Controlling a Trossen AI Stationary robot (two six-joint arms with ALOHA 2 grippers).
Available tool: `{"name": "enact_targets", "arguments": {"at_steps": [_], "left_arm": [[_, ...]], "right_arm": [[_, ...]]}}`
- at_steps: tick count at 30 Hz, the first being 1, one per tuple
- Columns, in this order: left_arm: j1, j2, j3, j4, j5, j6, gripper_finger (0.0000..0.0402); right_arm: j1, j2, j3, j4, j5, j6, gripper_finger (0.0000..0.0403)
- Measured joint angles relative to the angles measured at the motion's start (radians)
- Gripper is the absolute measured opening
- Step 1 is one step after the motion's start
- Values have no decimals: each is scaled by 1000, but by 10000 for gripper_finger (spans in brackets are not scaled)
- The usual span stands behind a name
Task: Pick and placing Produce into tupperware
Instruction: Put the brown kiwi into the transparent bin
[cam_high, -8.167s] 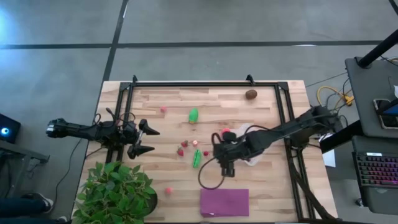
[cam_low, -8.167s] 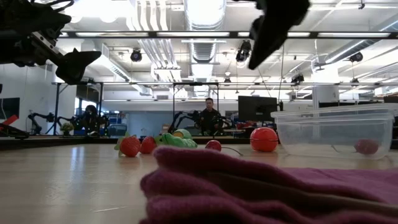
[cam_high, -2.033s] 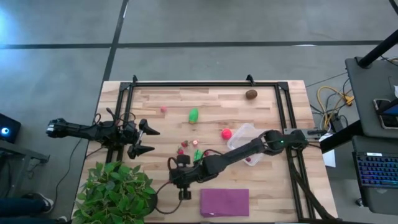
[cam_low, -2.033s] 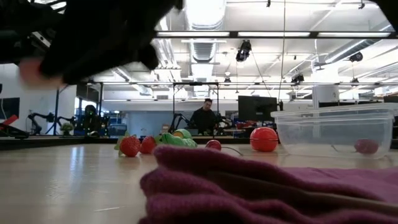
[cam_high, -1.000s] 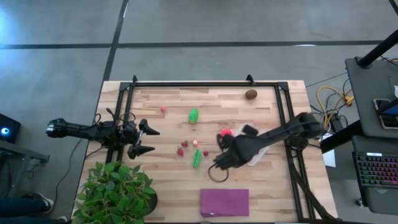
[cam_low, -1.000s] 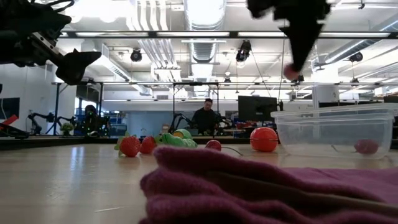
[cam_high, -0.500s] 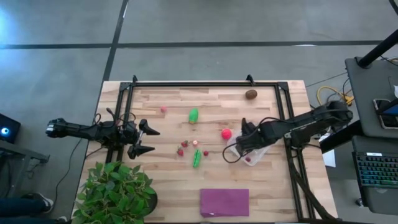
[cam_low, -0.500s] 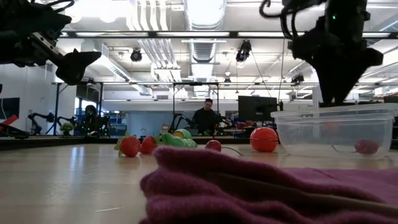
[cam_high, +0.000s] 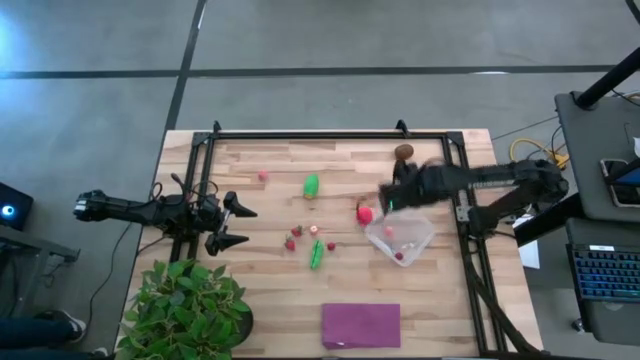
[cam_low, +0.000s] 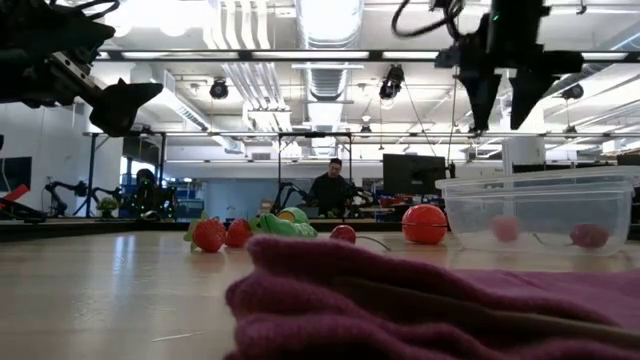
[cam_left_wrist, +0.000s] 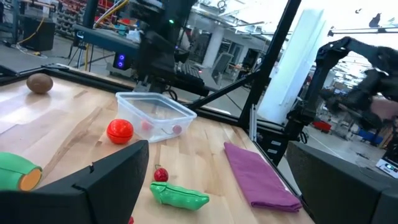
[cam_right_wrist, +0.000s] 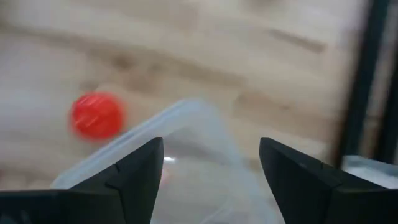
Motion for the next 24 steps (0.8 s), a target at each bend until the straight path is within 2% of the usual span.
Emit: {"name": "enact_targets", "arguments": {"at_steps": [5,8,13,15,19,24], "left_arm": [[0,-1,0,0,0,0,367],[0,-1,0,0,0,0,367],[0,0,0,0,0,0,367],[0,0,0,0,0,0,367],[0,0,0,0,0,0,367],[0,0,0,0,0,0,367]], "right_arm": [[-280,0,16,47,-30,-160,258],[-410,6,8,147,-63,-331,258],[-556,39,7,265,-72,-673,258],[-621,69,7,270,-107,-743,258],[-752,162,6,269,-260,-827,258],[-805,262,24,272,-260,-1052,258]]}}
